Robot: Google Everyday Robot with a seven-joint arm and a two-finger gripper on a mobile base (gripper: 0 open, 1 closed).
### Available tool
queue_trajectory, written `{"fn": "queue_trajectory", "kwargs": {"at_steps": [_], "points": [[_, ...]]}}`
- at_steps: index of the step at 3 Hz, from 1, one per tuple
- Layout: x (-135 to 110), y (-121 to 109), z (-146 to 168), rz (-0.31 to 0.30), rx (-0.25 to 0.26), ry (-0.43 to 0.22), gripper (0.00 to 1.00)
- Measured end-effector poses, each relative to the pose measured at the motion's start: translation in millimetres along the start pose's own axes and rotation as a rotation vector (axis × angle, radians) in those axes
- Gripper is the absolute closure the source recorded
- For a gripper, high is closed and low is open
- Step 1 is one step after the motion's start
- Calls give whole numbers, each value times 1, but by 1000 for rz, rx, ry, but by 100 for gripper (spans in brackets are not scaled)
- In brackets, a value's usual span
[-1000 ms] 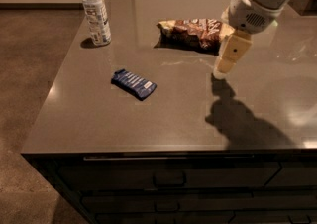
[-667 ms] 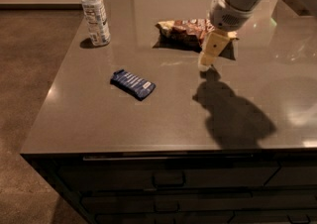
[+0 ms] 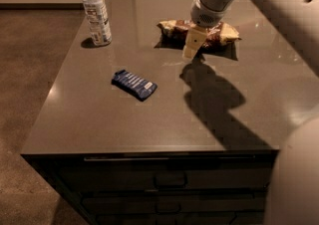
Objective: Move brown chip bag near blue plastic bottle
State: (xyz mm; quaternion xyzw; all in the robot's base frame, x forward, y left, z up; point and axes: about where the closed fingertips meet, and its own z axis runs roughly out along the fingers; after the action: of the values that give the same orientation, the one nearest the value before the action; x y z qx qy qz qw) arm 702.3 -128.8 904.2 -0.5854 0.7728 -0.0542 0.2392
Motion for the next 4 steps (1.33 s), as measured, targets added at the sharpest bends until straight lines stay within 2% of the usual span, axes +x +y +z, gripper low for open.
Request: {"fn": "queue_trajectory", "kwargs": {"at_steps": [1, 2, 4], "points": [[-6, -22, 27, -4, 34, 11, 0], [-11, -30, 47, -14, 42, 10, 18], [-36, -38, 60, -32, 51, -15, 64]]}}
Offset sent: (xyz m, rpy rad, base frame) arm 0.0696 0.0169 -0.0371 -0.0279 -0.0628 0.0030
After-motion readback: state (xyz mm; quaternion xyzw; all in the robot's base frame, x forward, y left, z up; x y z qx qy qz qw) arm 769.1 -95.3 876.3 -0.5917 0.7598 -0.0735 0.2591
